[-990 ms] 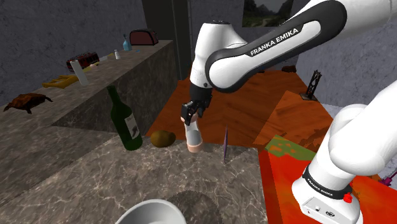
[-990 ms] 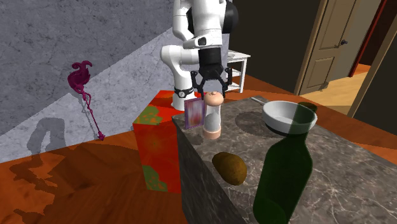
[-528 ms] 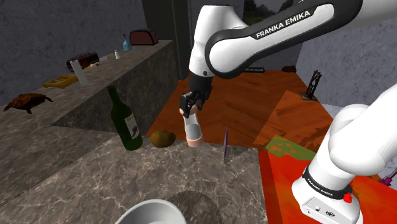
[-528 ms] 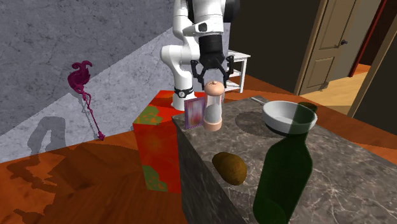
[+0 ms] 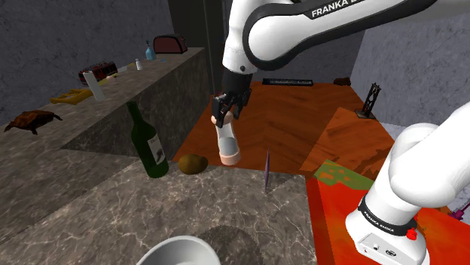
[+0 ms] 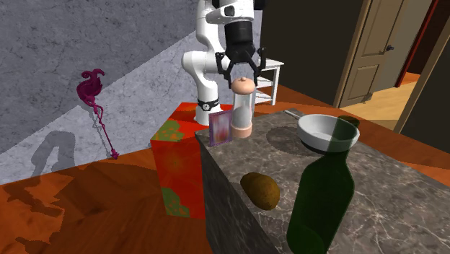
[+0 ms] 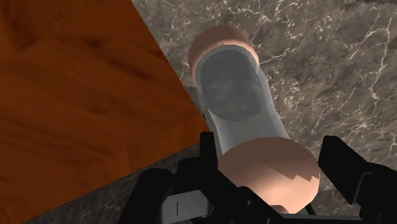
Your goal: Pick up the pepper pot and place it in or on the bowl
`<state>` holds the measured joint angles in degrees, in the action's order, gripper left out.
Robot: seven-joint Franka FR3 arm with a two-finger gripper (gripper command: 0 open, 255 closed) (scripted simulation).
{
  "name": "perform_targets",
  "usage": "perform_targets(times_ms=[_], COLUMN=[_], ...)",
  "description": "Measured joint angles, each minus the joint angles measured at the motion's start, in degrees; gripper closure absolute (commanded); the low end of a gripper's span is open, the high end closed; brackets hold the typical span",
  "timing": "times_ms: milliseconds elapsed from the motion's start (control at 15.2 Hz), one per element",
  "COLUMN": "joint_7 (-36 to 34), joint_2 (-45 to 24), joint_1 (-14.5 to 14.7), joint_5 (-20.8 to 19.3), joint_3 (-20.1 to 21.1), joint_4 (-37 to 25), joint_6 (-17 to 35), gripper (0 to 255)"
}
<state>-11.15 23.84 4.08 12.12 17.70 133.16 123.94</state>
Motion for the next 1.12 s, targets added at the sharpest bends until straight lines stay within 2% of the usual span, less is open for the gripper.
perform_targets(times_ms=[396, 1122], joint_7=[-1.00, -16.25], joint_2=[0.88, 1.26], joint_1=[0.10, 3.95], joint_5=[-0.24, 0.28], joint_3=[0.09, 11.19], joint_4=[-3.34, -8.95], joint_6=[-4.12, -7.96], gripper=[255, 255])
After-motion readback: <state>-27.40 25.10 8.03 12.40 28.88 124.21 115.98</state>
